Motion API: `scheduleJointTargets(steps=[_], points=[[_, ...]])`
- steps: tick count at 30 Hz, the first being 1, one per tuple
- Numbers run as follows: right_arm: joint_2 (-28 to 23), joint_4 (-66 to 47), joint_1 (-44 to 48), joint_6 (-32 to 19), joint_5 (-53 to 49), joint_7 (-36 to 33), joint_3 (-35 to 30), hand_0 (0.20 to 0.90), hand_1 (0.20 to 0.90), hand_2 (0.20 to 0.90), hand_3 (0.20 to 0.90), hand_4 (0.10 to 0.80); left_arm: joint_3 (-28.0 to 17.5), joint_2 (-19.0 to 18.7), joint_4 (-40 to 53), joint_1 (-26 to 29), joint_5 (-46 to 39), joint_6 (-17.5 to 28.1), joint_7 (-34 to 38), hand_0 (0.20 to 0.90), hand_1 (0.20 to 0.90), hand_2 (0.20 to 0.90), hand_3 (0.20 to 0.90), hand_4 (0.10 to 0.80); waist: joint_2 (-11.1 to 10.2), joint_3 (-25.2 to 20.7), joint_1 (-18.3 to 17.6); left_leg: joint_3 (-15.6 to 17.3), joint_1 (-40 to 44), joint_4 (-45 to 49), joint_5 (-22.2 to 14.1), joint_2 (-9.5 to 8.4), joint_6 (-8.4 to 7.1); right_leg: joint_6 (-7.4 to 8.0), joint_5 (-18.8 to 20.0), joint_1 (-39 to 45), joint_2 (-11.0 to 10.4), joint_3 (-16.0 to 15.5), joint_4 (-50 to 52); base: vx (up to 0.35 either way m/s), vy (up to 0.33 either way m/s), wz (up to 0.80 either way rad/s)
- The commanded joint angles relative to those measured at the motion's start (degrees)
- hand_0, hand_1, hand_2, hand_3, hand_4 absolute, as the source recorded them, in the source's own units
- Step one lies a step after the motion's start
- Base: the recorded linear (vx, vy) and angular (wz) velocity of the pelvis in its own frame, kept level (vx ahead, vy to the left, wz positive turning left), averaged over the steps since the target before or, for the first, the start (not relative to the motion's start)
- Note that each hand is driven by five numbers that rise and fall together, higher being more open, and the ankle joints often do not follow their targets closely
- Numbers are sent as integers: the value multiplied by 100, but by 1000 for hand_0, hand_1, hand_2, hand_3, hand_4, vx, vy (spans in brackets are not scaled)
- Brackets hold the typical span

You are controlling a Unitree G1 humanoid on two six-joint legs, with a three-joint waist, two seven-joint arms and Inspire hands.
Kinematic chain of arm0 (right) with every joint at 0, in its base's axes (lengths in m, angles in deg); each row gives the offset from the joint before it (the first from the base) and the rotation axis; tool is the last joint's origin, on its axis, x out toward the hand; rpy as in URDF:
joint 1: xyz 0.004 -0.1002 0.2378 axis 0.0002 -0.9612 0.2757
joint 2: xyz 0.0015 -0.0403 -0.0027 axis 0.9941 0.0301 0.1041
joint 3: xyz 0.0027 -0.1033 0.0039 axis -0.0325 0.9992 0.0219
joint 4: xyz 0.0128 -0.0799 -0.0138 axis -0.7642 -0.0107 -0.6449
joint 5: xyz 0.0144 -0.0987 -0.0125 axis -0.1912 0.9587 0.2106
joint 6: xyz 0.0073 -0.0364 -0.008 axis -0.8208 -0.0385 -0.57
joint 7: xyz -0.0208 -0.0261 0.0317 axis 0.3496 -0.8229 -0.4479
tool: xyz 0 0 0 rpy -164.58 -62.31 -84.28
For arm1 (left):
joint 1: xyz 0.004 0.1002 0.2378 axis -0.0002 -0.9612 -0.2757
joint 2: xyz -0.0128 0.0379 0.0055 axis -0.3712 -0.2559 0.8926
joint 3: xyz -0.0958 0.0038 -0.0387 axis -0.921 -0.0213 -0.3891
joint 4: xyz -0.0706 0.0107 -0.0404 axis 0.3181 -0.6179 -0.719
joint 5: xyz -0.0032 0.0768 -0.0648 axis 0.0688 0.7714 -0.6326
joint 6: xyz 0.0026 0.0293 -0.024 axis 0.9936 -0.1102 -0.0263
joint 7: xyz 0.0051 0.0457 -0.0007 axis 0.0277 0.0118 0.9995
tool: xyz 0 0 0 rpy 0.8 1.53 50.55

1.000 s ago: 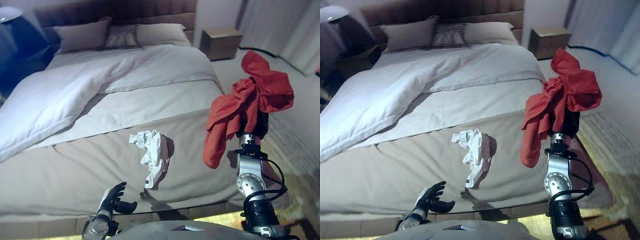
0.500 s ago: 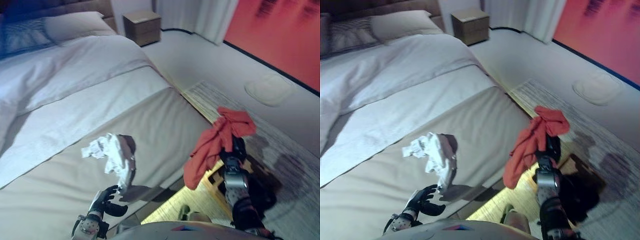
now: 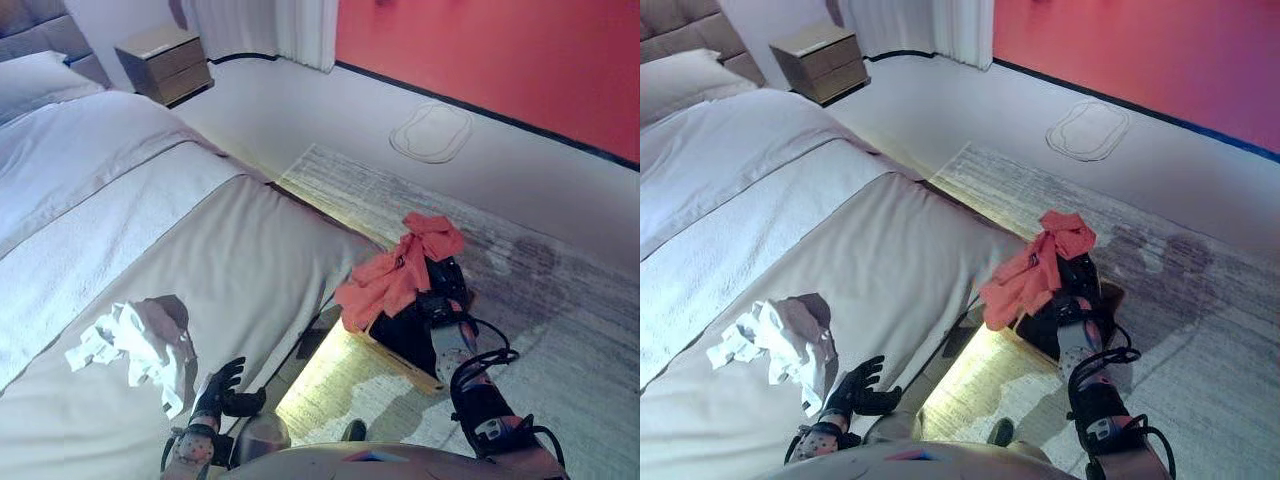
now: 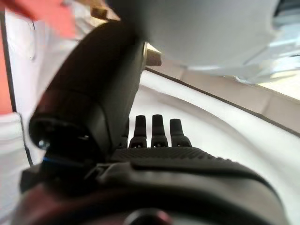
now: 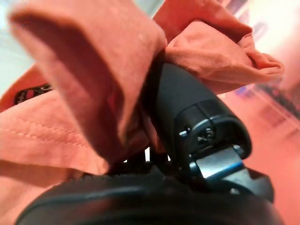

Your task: Pick up the clothes from the bed and place them into the basket

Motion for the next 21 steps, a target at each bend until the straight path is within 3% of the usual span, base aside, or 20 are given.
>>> scheduleJointTargets(steps=[1, 3, 8, 21], points=[[-115, -407, 835, -358, 469, -85, 30, 300, 300, 300, 200, 100, 192, -171, -88, 265, -103, 171, 126, 900, 900, 900, 900, 800, 149, -213, 130, 102, -653, 296, 332, 32, 133, 468, 68, 476, -590, -549, 109, 15, 99, -66], [-135, -340, 758, -401, 557, -128, 15, 300, 300, 300, 200, 100, 283, -171, -86, 296, -91, 120, 135, 900, 900, 900, 900, 800, 191, -288, 91, 143, -518, 110, 373, 34, 131, 497, 71, 477, -613, -630, 146, 77, 89, -15], [-305, 6, 792, -340, 704, -540, -166, 300, 300, 300, 200, 100, 422, -341, -248, 314, 33, 88, 96, 900, 900, 900, 900, 800, 311, -518, 127, -100, -142, -368, 358, -122, 175, 569, 80, 515, -626, -845, 119, 89, 32, 9], [-716, 845, 1383, -216, 950, -1020, -528, 300, 300, 300, 200, 100, 634, -401, -350, 139, 99, 331, -11, 900, 900, 900, 900, 800, 434, -469, 192, -335, -180, -381, 282, -267, 252, 562, 164, 314, -664, -913, 77, 9, -6, 11]])
